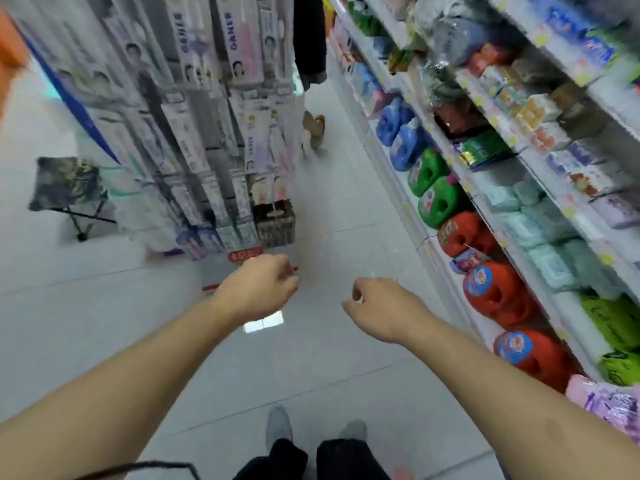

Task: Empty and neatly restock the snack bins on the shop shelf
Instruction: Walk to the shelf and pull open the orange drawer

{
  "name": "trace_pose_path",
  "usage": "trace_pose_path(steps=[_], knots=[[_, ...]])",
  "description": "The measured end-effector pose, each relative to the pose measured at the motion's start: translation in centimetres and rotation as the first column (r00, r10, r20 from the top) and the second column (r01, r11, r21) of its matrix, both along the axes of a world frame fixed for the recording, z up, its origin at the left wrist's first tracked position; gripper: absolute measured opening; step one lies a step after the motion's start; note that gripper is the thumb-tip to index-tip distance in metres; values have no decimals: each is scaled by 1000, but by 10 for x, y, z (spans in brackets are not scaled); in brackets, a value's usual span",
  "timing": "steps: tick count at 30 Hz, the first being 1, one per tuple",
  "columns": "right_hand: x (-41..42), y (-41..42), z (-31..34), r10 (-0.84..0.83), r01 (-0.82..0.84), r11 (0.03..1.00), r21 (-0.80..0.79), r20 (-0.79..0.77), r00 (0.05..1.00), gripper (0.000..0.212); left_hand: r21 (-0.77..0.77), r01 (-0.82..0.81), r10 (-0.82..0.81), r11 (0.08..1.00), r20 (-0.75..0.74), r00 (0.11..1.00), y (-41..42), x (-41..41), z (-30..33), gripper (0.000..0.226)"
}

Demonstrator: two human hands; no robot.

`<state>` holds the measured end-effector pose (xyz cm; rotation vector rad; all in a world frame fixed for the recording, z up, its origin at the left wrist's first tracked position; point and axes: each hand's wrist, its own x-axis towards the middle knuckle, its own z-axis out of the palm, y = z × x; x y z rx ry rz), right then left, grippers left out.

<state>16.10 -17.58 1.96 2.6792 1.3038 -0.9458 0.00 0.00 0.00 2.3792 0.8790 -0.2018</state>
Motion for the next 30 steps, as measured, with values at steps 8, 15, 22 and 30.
trace_pose_path(steps=[8,15,22,30], knots=[[-53,102,-21,342,-345,937,-51,-56,938,34,-94,-421,412,902,-102,906,29,-105,-32,28],[-98,187,-21,656,-659,751,-44,-63,752,36,-148,-713,703,686,-118,701,34,-184,-27,17],[-194,260,-20,817,-817,575,-31,-36,576,33,-166,-850,855,500,-62,515,47,-277,-25,18],[-323,340,-17,865,-865,502,-28,-9,502,34,-161,-896,902,414,-58,427,97,-398,-25,21]])
